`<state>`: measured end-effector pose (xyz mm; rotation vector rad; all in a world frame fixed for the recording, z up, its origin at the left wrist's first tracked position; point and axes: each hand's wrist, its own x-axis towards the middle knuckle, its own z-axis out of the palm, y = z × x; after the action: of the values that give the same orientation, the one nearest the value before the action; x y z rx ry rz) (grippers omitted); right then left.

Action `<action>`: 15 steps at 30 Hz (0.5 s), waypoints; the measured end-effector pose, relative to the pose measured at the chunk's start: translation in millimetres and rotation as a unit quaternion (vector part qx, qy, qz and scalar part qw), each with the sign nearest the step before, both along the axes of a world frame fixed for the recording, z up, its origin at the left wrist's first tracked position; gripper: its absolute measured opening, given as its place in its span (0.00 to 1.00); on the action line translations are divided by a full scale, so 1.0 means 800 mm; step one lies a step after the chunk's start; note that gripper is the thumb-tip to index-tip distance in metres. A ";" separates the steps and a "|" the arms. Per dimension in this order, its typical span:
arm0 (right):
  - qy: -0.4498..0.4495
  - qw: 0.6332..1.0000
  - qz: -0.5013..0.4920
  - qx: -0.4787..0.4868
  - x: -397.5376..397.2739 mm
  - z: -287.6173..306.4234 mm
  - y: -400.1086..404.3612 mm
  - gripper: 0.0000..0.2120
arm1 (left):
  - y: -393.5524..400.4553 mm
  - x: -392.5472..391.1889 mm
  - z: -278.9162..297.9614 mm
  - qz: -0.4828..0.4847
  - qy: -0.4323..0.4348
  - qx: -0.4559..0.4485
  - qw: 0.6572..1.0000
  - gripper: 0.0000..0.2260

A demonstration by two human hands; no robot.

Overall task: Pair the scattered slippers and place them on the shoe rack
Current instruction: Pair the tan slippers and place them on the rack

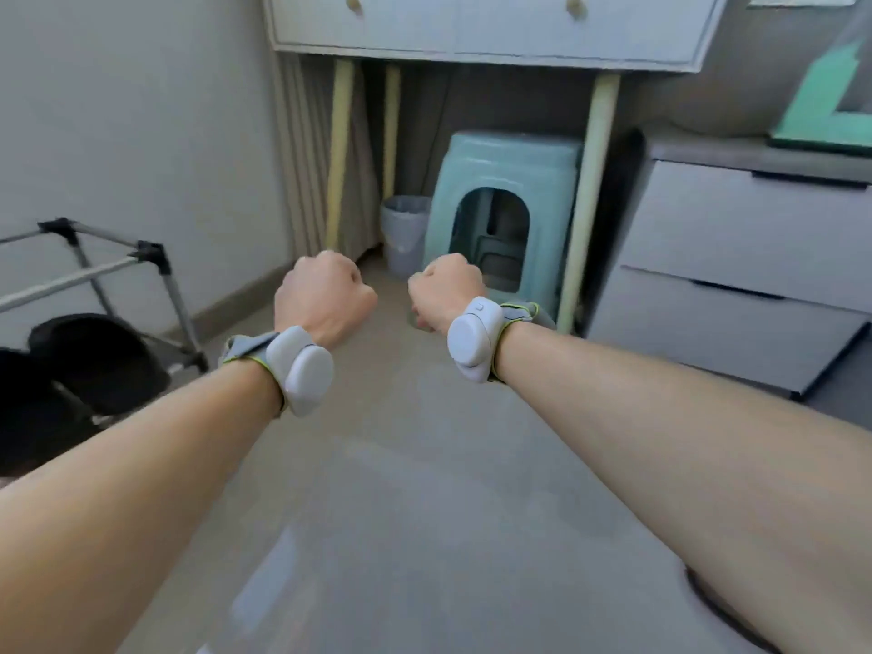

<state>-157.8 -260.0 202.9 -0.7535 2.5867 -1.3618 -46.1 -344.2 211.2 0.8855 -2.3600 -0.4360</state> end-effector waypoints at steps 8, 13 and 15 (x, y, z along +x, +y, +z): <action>-0.072 0.984 -0.159 0.044 -0.152 -0.072 0.234 0.13 | 0.192 -0.182 -0.068 -0.154 -0.082 0.046 0.984 0.13; -0.124 0.969 -0.183 0.109 -0.206 -0.130 0.327 0.07 | 0.275 -0.250 -0.112 -0.234 -0.167 0.030 0.957 0.11; -0.119 0.962 -0.175 0.170 -0.224 -0.158 0.355 0.04 | 0.296 -0.273 -0.130 -0.263 -0.193 0.018 0.945 0.11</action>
<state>-336.6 23.8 76.8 -0.0767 2.7278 -0.9563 -264.2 -107.3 107.2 0.3590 -2.9652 -0.5538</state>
